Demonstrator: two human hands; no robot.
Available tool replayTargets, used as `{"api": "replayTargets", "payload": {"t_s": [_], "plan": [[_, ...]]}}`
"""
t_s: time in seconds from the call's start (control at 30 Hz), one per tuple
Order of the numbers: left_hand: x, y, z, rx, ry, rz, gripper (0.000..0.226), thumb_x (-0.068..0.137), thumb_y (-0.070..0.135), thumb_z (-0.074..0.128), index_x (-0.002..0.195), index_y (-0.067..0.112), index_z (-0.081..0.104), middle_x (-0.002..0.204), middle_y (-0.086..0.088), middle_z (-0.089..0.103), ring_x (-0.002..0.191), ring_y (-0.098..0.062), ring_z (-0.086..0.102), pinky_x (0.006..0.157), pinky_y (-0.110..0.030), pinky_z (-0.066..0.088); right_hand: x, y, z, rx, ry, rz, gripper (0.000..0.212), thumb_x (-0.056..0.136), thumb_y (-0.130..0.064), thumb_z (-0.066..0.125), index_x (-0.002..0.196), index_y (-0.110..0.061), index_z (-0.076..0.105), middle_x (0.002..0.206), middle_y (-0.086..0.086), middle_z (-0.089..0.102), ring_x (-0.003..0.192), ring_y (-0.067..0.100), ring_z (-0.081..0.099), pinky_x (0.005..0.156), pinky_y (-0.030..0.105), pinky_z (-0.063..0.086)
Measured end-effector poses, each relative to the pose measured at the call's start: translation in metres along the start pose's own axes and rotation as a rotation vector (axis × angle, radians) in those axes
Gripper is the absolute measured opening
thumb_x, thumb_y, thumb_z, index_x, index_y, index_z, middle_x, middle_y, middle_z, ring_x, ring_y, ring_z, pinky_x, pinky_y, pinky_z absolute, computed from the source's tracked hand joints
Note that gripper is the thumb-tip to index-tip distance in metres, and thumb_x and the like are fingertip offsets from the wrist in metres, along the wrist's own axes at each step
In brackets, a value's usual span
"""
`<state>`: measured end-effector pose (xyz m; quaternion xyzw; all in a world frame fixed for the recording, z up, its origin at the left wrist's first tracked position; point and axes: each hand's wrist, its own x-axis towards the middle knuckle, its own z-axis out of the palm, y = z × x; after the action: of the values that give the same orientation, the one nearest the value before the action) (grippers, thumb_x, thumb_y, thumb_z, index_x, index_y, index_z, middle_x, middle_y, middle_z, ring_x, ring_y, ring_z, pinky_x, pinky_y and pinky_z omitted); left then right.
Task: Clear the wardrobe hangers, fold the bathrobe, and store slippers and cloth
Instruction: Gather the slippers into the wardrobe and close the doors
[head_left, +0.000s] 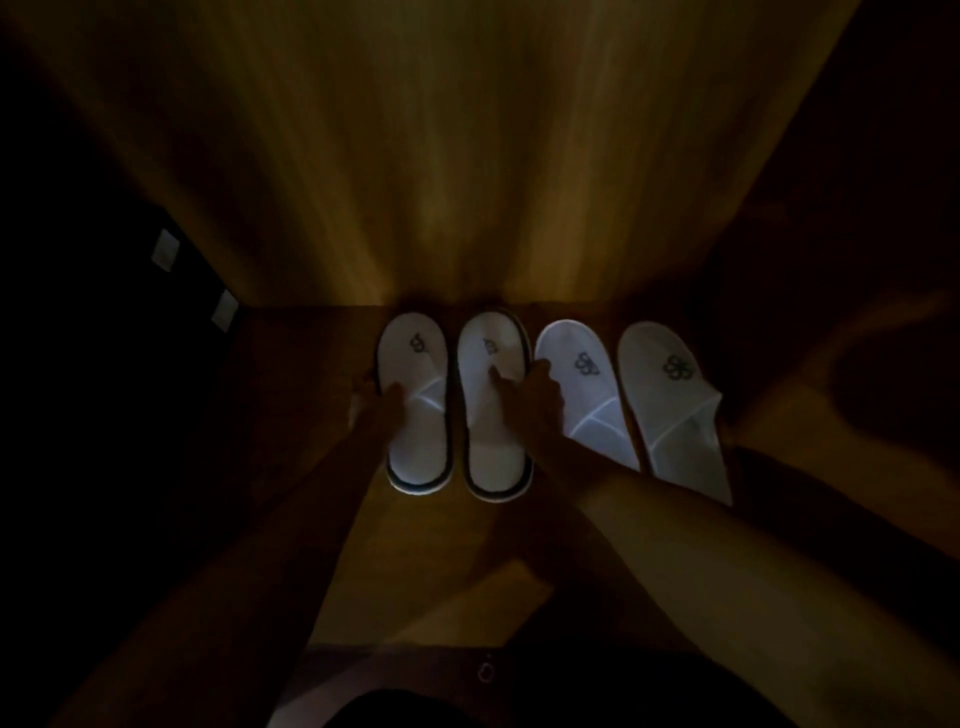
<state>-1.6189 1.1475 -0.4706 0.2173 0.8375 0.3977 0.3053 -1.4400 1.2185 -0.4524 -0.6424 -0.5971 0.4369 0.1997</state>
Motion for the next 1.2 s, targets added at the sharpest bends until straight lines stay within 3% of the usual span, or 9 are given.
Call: {"api": "replayTargets", "payload": {"t_s": [0.1,0.17,0.23,0.33,0.43,0.6,0.77,0.93,1.2], "plan": [[-0.002,-0.001,0.001,0.109,0.055,0.028,0.057,0.100,0.023,0.057,0.150,0.001,0.038,0.149,-0.023,0.045,0.135,-0.039,0.045,0.107,-0.044,0.041,-0.008,0.008,0.017,-0.024,0.087,-0.059,0.055,0.103,-0.044,0.041,0.135,0.000,0.047,0.123,0.019,0.065,0.109,0.032,0.065,0.091,0.039,0.049],[-0.004,-0.003,0.003,0.209,0.095,0.000,0.061,0.102,0.029,0.053,0.153,0.004,0.031,0.157,-0.022,0.034,0.144,-0.039,0.034,0.113,-0.046,0.033,-0.013,0.011,0.024,-0.226,-0.004,-0.036,0.066,0.105,-0.048,0.028,0.131,0.006,0.055,0.122,0.022,0.067,0.111,0.031,0.067,0.096,0.037,0.048],[-0.006,-0.004,0.004,0.323,0.126,0.009,0.065,0.103,0.036,0.049,0.156,0.007,0.025,0.164,-0.020,0.018,0.151,-0.036,0.016,0.118,-0.049,0.023,-0.021,0.011,0.029,-0.392,0.183,-0.093,0.073,0.099,-0.050,0.045,0.143,0.009,0.041,0.143,0.031,0.047,0.130,0.040,0.051,0.107,0.046,0.040],[-0.013,0.000,0.000,0.412,0.146,0.040,0.064,0.104,0.036,0.046,0.157,0.007,0.023,0.166,-0.017,0.011,0.154,-0.031,0.008,0.120,-0.048,0.016,-0.023,0.002,0.019,-0.353,0.149,-0.202,0.081,0.092,-0.048,0.055,0.146,0.005,0.027,0.149,0.030,0.031,0.135,0.046,0.036,0.108,0.056,0.037],[-0.047,0.021,-0.016,0.452,0.138,0.125,0.059,0.104,0.033,0.046,0.156,0.012,0.026,0.166,-0.014,0.016,0.153,-0.030,0.012,0.120,-0.047,0.016,-0.041,-0.020,-0.002,-0.298,0.149,-0.167,0.096,0.083,-0.055,0.068,0.148,0.002,0.026,0.150,0.022,0.028,0.134,0.038,0.037,0.109,0.044,0.037],[-0.128,0.086,-0.067,0.339,0.060,0.207,0.047,0.098,0.025,0.059,0.141,0.012,0.046,0.146,-0.010,0.047,0.136,-0.028,0.044,0.109,-0.039,0.036,-0.100,-0.077,-0.080,-0.402,0.082,-0.190,0.070,0.085,-0.058,0.063,0.132,-0.009,0.051,0.134,0.014,0.047,0.125,0.033,0.047,0.095,0.045,0.045],[-0.218,0.178,-0.129,0.341,-0.049,0.222,0.046,0.093,0.029,0.064,0.136,0.015,0.054,0.135,-0.006,0.060,0.121,-0.021,0.059,0.090,-0.023,0.042,-0.179,-0.155,-0.184,-0.555,-0.008,-0.230,0.065,0.091,-0.058,0.058,0.135,-0.010,0.053,0.137,0.013,0.052,0.128,0.032,0.049,0.100,0.045,0.045],[-0.307,0.271,-0.198,0.287,-0.109,0.221,0.042,0.093,0.029,0.067,0.131,0.015,0.059,0.116,-0.003,0.070,0.096,-0.017,0.069,0.083,-0.032,0.057,-0.260,-0.235,-0.276,-0.523,-0.101,-0.145,0.063,0.089,-0.055,0.063,0.134,-0.012,0.057,0.136,0.011,0.058,0.126,0.030,0.055,0.102,0.046,0.046],[-0.414,0.393,-0.317,0.331,-0.161,0.372,0.026,0.095,0.025,0.063,0.117,0.013,0.067,0.106,-0.004,0.075,0.091,-0.019,0.071,0.084,-0.033,0.057,-0.391,-0.354,-0.362,-0.452,-0.088,-0.201,0.050,0.091,-0.052,0.061,0.122,-0.013,0.065,0.122,0.007,0.068,0.112,0.026,0.064,0.089,0.039,0.053]]}}
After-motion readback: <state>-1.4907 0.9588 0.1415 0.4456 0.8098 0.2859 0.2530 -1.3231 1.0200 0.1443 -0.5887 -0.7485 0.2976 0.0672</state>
